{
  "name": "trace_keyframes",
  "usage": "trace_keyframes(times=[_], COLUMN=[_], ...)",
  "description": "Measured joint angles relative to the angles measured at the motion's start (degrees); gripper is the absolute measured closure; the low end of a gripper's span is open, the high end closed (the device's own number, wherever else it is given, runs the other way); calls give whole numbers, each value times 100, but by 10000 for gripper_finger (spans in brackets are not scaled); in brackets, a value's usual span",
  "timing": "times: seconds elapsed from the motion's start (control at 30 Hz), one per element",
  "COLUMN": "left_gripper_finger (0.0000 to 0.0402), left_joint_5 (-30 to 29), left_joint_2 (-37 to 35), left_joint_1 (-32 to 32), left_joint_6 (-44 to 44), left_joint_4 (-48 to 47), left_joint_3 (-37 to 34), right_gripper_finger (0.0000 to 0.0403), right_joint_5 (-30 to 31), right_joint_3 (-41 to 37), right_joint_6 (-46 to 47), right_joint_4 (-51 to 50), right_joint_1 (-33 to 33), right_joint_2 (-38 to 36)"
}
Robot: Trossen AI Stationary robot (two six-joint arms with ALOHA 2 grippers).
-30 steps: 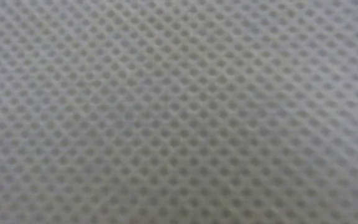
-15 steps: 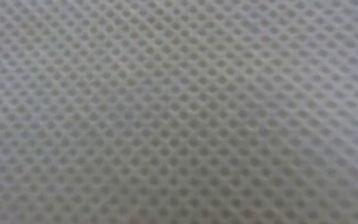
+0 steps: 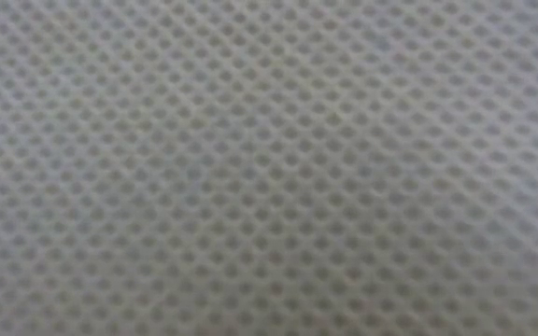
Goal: Sort clothes
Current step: Return to Home Position
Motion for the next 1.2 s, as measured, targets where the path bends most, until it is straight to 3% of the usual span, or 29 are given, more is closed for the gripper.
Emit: trace_keyframes(times=[0.23, 0.4, 0.67, 0.87, 1.2], left_gripper_finger=[169, 169, 169, 169, 169], left_joint_5=[-3, -104, -103, -61, 341], left_joint_2=[-252, -345, -1132, -2226, -2114], left_joint_1=[9, 60, 50, 48, 37], left_joint_6=[-76, -379, 514, 298, -1370], left_joint_4=[1083, 666, 1203, -380, -2852], left_joint_3=[-867, -835, -826, -831, -881], right_gripper_finger=[390, 390, 390, 390, 390], right_joint_5=[17, 41, 68, 69, 67], right_joint_3=[-640, -857, -1027, -1028, -1303], right_joint_6=[3, 161, 310, 304, 281], right_joint_4=[515, 677, 734, 736, 621], right_joint_1=[164, 194, 194, 194, 194], right_joint_2=[-270, -390, -442, -458, -460])
